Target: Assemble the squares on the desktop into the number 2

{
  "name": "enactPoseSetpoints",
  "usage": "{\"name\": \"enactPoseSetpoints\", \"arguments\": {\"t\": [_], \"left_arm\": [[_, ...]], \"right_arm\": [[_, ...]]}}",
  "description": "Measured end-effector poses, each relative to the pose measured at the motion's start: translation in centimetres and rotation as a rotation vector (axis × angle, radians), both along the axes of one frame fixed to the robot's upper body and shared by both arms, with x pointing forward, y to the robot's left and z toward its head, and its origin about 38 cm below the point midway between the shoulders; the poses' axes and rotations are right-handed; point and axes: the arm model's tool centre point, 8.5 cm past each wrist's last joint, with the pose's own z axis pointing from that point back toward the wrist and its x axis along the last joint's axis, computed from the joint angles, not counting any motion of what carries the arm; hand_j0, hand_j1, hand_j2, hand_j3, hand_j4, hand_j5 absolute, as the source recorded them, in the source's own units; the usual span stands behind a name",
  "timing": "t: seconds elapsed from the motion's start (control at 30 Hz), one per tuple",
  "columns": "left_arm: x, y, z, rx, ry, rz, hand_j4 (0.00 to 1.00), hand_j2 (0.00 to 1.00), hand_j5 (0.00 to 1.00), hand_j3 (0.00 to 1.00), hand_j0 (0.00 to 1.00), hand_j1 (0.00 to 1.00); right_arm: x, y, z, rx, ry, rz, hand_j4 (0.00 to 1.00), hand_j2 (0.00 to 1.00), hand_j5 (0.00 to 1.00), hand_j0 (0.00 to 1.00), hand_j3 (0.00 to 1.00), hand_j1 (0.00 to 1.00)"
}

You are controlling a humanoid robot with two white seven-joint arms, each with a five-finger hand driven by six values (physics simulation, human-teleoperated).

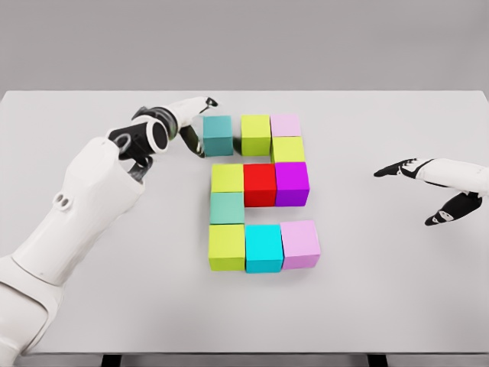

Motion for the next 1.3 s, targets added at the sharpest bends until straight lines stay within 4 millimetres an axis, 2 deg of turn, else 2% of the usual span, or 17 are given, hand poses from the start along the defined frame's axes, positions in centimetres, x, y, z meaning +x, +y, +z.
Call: {"name": "enactPoseSetpoints", "arguments": {"t": [0.27, 0.3, 0.37, 0.5, 0.53, 0.57, 0.6, 0.7, 1.0, 1.3], "left_arm": [[-1.1, 5.7, 1.6, -0.014, 0.027, -0.013, 1.00, 1.00, 1.00, 1.00, 1.00, 1.00], [-1.0, 6.4, 2.8, -0.006, 0.014, -0.021, 1.00, 1.00, 1.00, 1.00, 1.00, 1.00], [-1.5, 7.8, 3.1, -0.005, 0.042, -0.032, 1.00, 1.00, 1.00, 1.00, 1.00, 1.00], [-2.3, 9.3, 2.6, -0.034, 0.111, -0.037, 1.00, 1.00, 1.00, 1.00, 1.00, 1.00], [-2.2, 9.7, 3.0, -0.027, 0.111, -0.037, 1.00, 1.00, 1.00, 1.00, 1.00, 1.00], [-1.9, 9.9, 4.2, -0.013, 0.092, -0.041, 1.00, 1.00, 1.00, 1.00, 1.00, 1.00], [-1.7, 9.9, 5.2, 0.002, 0.083, -0.051, 1.00, 1.00, 1.00, 1.00, 1.00, 1.00], [-1.8, 9.6, 5.2, 0.056, 0.108, -0.079, 1.00, 1.00, 1.00, 1.00, 1.00, 1.00], [-2.8, 7.6, 1.7, 0.201, 0.179, -0.158, 1.00, 1.00, 1.00, 1.00, 1.00, 1.00], [-2.9, 6.2, 1.2, 0.261, 0.177, -0.199, 1.00, 1.00, 1.00, 1.00, 1.00, 1.00]], "right_arm": [[0.0, 0.0, 0.0, -0.001, 0.000, 0.000, 1.00, 1.00, 1.00, 1.00, 1.00, 1.00], [0.0, 0.0, 0.0, -0.001, 0.000, 0.001, 1.00, 1.00, 1.00, 1.00, 1.00, 1.00], [-0.1, 0.0, -0.1, -0.001, 0.002, 0.001, 1.00, 1.00, 1.00, 1.00, 1.00, 1.00], [-0.1, 0.0, -0.1, -0.001, 0.004, 0.001, 1.00, 1.00, 1.00, 1.00, 1.00, 1.00], [-0.1, 0.0, -0.1, -0.001, 0.004, 0.001, 1.00, 1.00, 1.00, 1.00, 1.00, 1.00], [-0.1, 0.0, -0.1, -0.001, 0.004, 0.001, 1.00, 1.00, 1.00, 1.00, 1.00, 1.00], [-0.1, 0.0, -0.1, -0.001, 0.004, 0.001, 1.00, 1.00, 1.00, 1.00, 1.00, 1.00], [-0.1, 0.0, -0.1, -0.001, 0.004, 0.001, 1.00, 1.00, 1.00, 1.00, 1.00, 1.00], [-0.1, 0.1, -0.2, 0.000, 0.004, 0.002, 1.00, 1.00, 1.00, 1.00, 1.00, 1.00], [-0.1, 0.1, -0.2, 0.000, 0.004, 0.002, 1.00, 1.00, 1.00, 1.00, 1.00, 1.00]]}}
